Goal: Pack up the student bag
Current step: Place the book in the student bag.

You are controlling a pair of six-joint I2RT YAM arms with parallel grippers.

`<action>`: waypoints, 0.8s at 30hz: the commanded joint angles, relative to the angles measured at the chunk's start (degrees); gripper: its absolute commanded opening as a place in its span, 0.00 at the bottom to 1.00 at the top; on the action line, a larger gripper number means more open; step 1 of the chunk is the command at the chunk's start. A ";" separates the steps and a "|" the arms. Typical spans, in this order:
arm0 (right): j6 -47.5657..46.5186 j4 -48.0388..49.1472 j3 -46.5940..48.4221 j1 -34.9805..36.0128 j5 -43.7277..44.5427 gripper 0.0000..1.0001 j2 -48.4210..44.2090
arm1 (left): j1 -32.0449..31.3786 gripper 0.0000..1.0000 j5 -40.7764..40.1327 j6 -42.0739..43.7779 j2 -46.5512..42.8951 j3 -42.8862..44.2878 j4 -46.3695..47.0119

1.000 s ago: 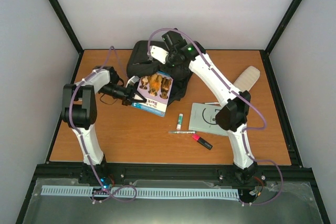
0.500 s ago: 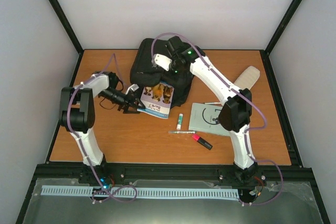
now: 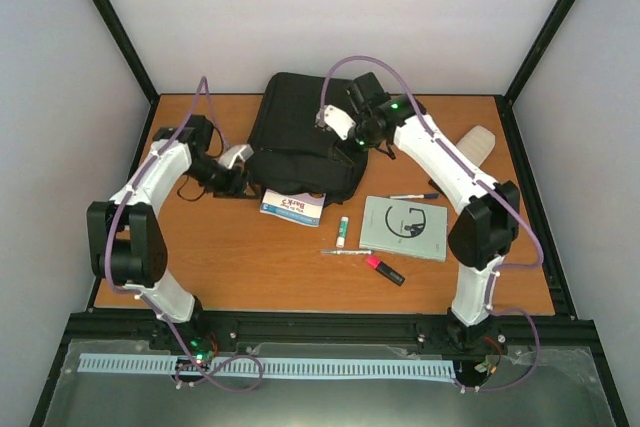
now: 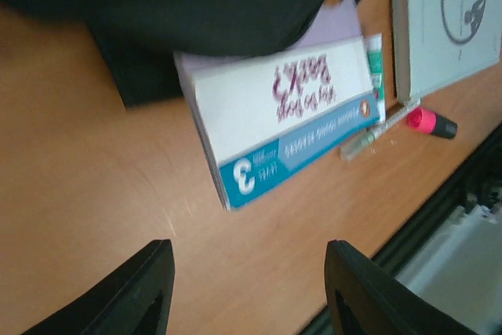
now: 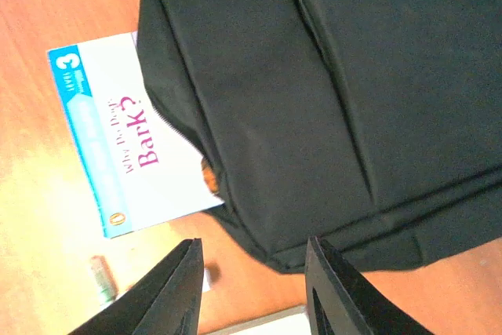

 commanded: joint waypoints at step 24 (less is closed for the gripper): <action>28.20 25.15 -34.84 -13.14 -20.70 0.66 -31.31 | -17.23 0.54 -14.05 34.71 14.71 18.66 6.38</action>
